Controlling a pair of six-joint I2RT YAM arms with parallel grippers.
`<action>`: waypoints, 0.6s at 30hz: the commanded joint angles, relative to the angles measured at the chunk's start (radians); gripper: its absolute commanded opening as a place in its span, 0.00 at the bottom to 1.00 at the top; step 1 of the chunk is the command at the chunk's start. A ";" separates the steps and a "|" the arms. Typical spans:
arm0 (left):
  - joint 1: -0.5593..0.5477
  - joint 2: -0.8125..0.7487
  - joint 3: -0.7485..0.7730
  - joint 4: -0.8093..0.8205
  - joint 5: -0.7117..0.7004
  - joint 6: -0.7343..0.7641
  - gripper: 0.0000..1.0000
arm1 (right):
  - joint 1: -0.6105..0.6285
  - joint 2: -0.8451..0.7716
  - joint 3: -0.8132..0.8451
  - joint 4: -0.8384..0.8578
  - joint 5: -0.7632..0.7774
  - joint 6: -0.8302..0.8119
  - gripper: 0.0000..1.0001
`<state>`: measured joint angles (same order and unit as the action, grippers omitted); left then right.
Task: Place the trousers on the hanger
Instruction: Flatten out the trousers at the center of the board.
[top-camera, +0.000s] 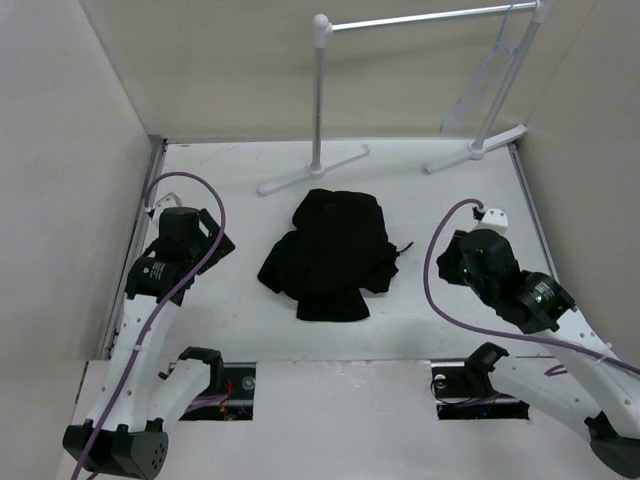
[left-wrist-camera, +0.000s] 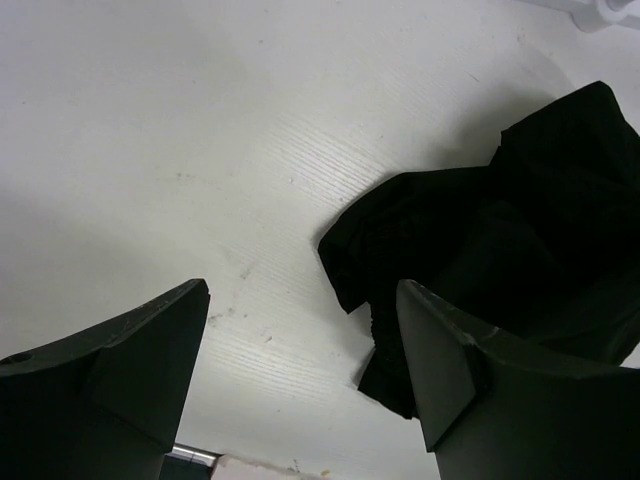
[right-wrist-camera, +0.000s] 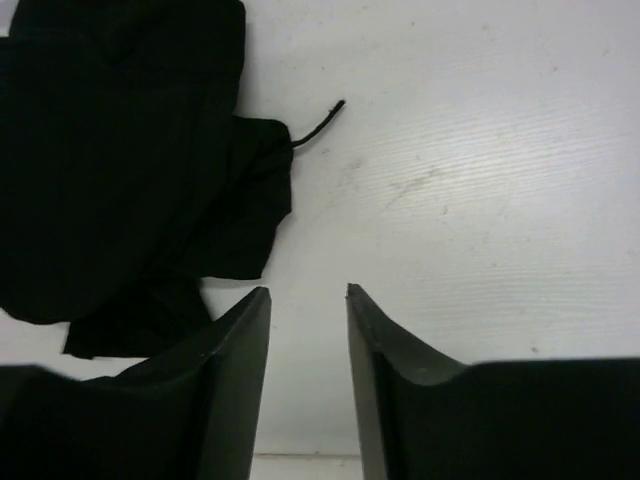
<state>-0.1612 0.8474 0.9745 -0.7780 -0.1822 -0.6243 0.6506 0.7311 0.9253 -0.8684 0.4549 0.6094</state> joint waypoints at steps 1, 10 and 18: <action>0.027 -0.033 -0.017 -0.014 0.023 0.009 0.74 | 0.036 0.043 0.087 0.061 -0.062 -0.014 0.25; 0.140 -0.116 -0.163 -0.006 0.035 -0.032 0.13 | 0.355 0.458 0.375 0.193 -0.205 -0.065 0.07; 0.223 -0.149 -0.284 0.026 0.101 -0.133 0.49 | 0.384 0.957 0.670 0.272 -0.231 -0.195 0.71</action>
<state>0.0505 0.7242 0.7128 -0.7742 -0.1219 -0.7090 1.0416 1.6070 1.5192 -0.6346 0.2420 0.4816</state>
